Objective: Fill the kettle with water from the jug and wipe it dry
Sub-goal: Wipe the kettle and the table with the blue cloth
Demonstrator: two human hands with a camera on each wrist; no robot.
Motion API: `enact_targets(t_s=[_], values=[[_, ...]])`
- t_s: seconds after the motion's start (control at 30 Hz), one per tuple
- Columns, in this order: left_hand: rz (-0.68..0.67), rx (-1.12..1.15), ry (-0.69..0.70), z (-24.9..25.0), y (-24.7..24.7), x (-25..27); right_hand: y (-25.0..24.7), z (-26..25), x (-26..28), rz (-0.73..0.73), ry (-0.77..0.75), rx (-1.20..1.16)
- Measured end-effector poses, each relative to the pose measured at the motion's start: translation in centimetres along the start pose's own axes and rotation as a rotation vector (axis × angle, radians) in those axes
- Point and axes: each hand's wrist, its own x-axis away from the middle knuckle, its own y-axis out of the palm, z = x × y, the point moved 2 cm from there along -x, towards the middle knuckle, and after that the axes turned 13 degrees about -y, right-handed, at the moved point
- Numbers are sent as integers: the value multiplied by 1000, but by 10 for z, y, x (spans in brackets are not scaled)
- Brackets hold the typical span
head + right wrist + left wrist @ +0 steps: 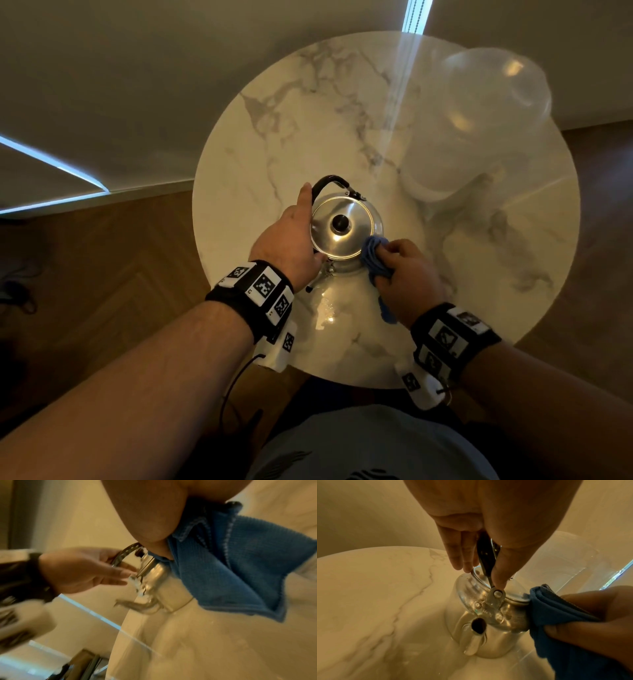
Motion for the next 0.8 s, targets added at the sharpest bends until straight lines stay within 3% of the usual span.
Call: enact_targets(t_s=[0.2, 0.37, 0.43, 0.5, 0.57, 0.63, 0.8], values=[[-6, 6, 3, -2, 1, 0, 38, -44, 10, -23, -234, -35], [-17, 0, 17, -1, 1, -1, 54, -51, 8, 14, -197, -97], [-11, 0, 9, -3, 1, -2, 48, -39, 16, 86, -101, -175], [-5, 0, 15, -3, 2, -3, 37, -23, 20, 193, 115, -257], [3, 1, 18, -4, 3, -2, 26, -4, 8, 343, 310, -340], [5, 7, 17, -4, 3, -3, 15, 12, -12, 387, 419, -406], [-1, 15, 15, -3, 3, 0, 29, 5, -16, -14, 419, -156]])
